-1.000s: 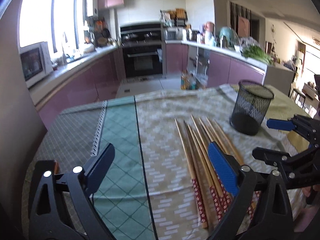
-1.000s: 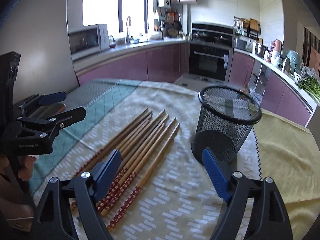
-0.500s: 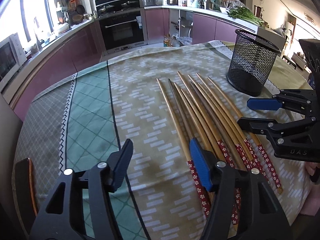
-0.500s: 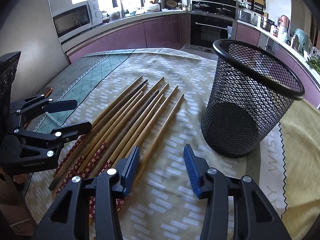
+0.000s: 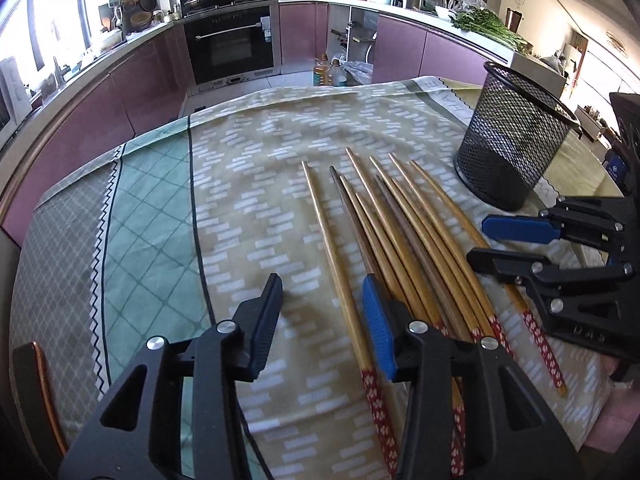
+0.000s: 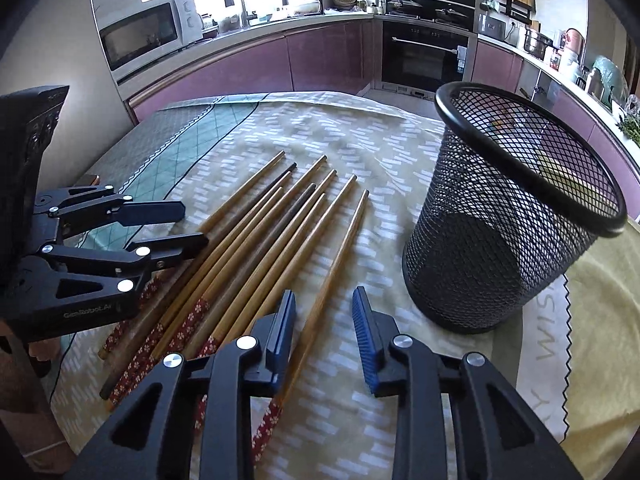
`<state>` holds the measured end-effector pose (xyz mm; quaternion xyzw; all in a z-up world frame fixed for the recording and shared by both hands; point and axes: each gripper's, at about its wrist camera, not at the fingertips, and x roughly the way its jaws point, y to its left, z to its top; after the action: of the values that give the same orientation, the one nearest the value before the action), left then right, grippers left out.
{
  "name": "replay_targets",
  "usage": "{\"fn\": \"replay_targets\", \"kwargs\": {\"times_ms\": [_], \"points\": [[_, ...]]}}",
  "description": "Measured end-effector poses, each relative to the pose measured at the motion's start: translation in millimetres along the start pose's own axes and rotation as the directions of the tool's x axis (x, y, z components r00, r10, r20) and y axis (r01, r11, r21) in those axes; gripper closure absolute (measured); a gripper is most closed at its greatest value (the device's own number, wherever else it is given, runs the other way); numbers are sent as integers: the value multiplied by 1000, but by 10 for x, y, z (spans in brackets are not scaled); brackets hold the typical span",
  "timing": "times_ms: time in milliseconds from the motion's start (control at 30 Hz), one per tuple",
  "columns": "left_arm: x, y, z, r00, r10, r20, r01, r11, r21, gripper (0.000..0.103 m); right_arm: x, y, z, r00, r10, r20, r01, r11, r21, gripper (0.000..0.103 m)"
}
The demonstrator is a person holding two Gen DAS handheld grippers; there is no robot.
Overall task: Organize utensils
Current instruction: 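Lower the left gripper onto one chopstick and close while the right gripper grasps another, then lift the left gripper's chopstick upright over the mesh cup while the right gripper carries its own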
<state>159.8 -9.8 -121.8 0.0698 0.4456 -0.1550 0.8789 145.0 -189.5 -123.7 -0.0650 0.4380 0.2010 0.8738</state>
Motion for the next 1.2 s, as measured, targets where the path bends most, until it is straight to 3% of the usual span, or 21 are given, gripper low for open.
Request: {"fn": "replay_targets", "kwargs": {"times_ms": [100, 133, 233, 333, 633, 767, 967, 1200], "points": [[46, 2, 62, 1000, 9, -2, -9, 1000, -5, 65, 6, -3, 14, 1000, 6, 8, -6, 1000, 19, 82], [55, -7, 76, 1000, 9, -3, -9, 1000, -6, 70, 4, -17, 16, 1000, 16, 9, -17, 1000, 27, 90], [59, -21, 93, 1000, -11, -5, 10, 1000, -25, 86, 3, -76, 26, 999, 47, 12, -48, 997, 64, 96], [36, -14, 71, 1000, -24, 2, 24, 998, -61, 94, -35, -121, 6, 997, 73, 23, -75, 993, 89, 97], [-200, -10, -13, 998, -33, 48, 37, 995, -93, 96, -354, -150, 16, 985, 132, 109, -140, 988, 68, 97], [-451, -20, 6, 993, -78, 94, 86, 992, -88, 96, -561, -166, 34, 974, 151, 169, -163, 985, 55, 97], [-920, -87, 66, 973, -131, 192, 144, 988, -55, 96, -908, -223, 48, 947, 167, 273, -186, 982, 43, 97], [-1446, -143, 104, 936, -191, 295, 205, 979, -15, 96, -1177, -342, 57, 921, 161, 354, -190, 981, 49, 97]]}}
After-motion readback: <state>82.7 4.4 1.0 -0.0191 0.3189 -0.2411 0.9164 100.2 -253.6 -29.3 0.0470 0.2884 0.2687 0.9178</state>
